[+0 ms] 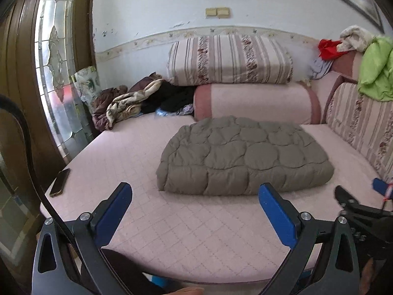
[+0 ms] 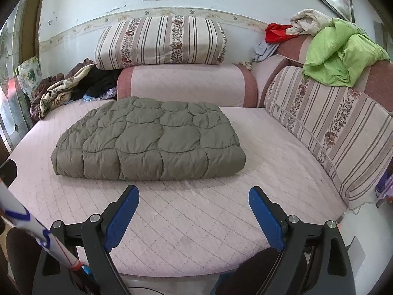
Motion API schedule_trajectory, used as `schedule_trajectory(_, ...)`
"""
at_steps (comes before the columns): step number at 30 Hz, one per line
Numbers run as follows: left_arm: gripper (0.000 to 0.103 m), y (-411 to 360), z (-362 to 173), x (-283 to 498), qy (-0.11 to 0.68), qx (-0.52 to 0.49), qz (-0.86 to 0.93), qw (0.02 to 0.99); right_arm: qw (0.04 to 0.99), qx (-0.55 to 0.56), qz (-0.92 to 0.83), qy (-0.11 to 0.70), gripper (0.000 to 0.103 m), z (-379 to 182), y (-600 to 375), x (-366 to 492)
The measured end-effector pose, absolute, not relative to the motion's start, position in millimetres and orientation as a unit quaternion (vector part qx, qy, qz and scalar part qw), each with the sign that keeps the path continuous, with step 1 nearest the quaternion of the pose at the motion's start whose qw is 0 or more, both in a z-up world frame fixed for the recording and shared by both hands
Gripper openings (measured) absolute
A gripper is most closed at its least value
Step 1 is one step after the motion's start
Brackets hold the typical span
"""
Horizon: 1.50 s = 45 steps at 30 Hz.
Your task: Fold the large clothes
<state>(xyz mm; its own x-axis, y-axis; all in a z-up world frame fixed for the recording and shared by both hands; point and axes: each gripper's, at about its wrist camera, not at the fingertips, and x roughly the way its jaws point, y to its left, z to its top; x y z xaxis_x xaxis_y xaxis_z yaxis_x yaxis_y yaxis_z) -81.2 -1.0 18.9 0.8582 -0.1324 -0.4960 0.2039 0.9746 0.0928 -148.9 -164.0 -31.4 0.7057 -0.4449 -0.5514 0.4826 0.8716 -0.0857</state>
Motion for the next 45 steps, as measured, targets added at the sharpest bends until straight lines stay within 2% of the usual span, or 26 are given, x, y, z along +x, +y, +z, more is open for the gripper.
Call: schedule_trajectory(45,0.102,7.5,-28.4,-36.7,0.356,0.064,-0.066,0.930,0.910,0.023,-0.247,0.332,0.094,-60.7,-162.3,-131.9)
